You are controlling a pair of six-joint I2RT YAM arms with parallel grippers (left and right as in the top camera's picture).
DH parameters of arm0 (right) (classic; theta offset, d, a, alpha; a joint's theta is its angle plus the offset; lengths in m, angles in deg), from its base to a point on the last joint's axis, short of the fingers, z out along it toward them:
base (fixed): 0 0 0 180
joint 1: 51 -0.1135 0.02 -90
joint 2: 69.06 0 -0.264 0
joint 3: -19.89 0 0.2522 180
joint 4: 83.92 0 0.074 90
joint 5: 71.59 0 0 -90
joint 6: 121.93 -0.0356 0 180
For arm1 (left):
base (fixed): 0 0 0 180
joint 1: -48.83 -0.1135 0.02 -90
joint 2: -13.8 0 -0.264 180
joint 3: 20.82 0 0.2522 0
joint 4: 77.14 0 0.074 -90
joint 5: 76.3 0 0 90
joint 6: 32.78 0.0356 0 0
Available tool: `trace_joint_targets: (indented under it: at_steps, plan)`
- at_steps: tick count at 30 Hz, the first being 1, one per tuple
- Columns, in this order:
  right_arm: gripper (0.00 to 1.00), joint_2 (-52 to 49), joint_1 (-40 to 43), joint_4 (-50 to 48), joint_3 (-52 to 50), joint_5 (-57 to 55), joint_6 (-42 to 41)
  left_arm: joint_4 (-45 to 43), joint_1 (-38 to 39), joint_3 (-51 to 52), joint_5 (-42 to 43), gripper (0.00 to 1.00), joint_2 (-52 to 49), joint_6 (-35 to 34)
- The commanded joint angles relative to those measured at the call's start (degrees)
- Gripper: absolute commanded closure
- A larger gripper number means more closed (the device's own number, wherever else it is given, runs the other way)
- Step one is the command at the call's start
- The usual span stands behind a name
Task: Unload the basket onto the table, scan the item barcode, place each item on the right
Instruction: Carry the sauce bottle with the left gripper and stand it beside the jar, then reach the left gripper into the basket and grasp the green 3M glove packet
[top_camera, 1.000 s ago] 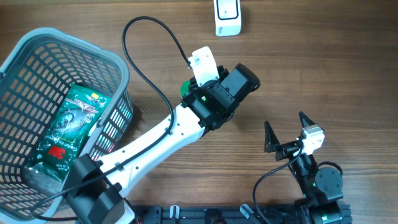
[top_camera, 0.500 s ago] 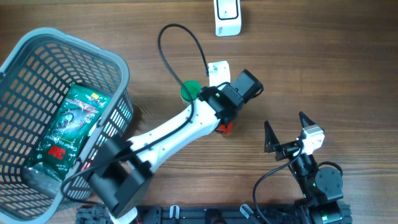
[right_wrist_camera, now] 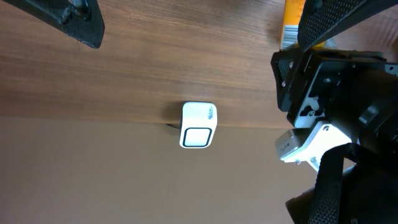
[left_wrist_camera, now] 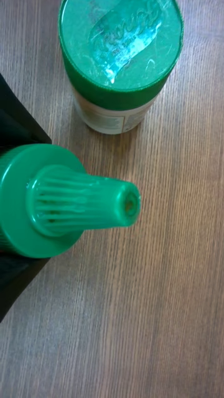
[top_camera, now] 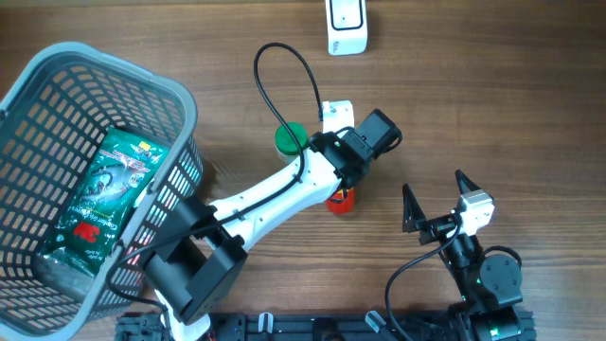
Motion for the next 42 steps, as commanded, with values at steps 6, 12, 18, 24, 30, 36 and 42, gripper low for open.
trace_joint_targets:
  at_steps: [6, 12, 18, 24, 30, 36, 42]
  plan:
    - [0.00, 0.2, -0.2, -0.1, -0.1, 0.1, 0.6, -0.2, 0.0, -1.1, 3.2, 0.45, -1.5, 0.7]
    - [0.00, 0.2, -0.2, -0.1, -0.1, 0.1, 0.6, -0.8, -0.3, -1.1, 3.2, 0.29, -1.8, 0.8]
    - [0.00, 0.2, -0.2, -0.1, -0.1, 0.1, 0.7, 3.1, -0.3, -3.0, 3.2, 0.06, 1.9, 3.8]
    - [0.00, 0.2, -0.2, -0.1, -0.1, 0.1, 0.6, 16.5, -4.0, -15.2, -2.5, 0.00, 8.8, 8.6]
    - [0.00, 0.2, -0.2, -0.1, -0.1, 0.1, 0.6, 24.7, -17.6, -24.5, -4.0, 0.00, 15.4, 5.2]
    - [0.00, 0.2, -0.2, -0.1, -0.1, 0.1, 0.6, 32.8, -37.3, -24.5, -4.0, 0.00, 25.3, -9.2]
    - [0.00, 0.2, -0.2, -0.1, -0.1, 0.1, 0.7, 42.4, -57.4, -23.5, -3.7, 0.00, 27.5, -26.9]
